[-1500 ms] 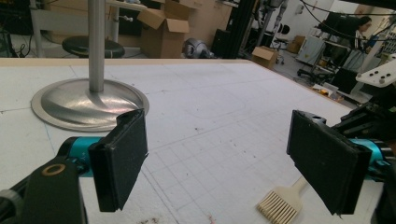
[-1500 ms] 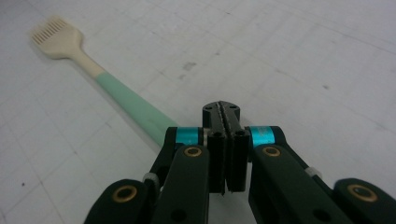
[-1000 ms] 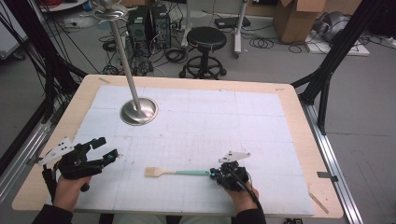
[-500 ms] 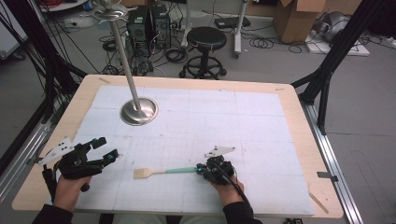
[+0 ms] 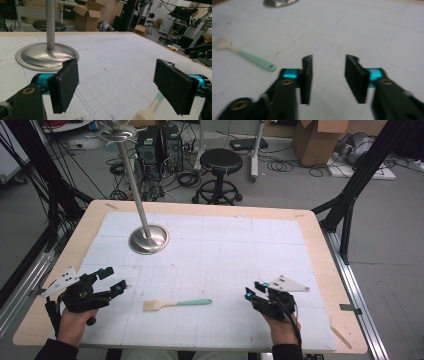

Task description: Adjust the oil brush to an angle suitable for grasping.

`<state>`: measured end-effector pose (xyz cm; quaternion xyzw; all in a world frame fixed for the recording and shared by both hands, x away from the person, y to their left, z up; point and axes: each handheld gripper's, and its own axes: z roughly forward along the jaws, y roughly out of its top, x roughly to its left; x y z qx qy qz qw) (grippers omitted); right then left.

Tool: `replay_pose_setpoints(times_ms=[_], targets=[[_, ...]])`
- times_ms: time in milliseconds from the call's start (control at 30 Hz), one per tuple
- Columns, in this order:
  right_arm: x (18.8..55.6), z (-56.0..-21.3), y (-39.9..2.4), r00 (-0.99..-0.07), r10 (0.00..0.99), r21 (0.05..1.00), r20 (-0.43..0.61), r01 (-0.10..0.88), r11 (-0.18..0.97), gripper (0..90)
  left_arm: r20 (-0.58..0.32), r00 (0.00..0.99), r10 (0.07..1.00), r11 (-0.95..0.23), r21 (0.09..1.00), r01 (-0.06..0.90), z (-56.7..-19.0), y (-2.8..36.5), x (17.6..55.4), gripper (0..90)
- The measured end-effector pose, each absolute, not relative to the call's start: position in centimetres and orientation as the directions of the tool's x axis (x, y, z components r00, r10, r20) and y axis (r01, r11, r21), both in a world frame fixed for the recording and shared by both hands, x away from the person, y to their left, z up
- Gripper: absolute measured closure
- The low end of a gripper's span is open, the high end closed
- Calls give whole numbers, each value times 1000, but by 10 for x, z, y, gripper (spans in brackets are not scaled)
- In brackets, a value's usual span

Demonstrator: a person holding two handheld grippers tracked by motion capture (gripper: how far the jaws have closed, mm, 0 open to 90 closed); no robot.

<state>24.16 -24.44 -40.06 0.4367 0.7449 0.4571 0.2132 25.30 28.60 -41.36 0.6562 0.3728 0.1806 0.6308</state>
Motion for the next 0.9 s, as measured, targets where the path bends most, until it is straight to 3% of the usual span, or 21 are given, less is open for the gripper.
replay_pose_setpoints(times_ms=[67, 100, 167, 300, 900], targets=[[234, -396, -255, -502, 861, 894, 79, 418, 162, 416, -233, 660, 714, 75, 963, 258, -413, 286, 252, 206], [234, -396, -255, -502, 861, 894, 79, 418, 162, 416, -233, 661, 714, 76, 963, 257, -413, 285, 252, 206], [224, -391, -270, -461, 885, 928, 64, 354, 117, 290, -231, 665, 710, 75, 964, 255, -413, 285, 252, 206], [218, -389, -280, -424, 903, 939, 66, 333, 88, 203, -225, 671, 706, 72, 966, 248, -412, 282, 252, 194], [207, -383, -290, -386, 922, 945, 38, 313, 92, 190, -200, 718, 667, 45, 973, 228, -409, 271, 251, 180]])
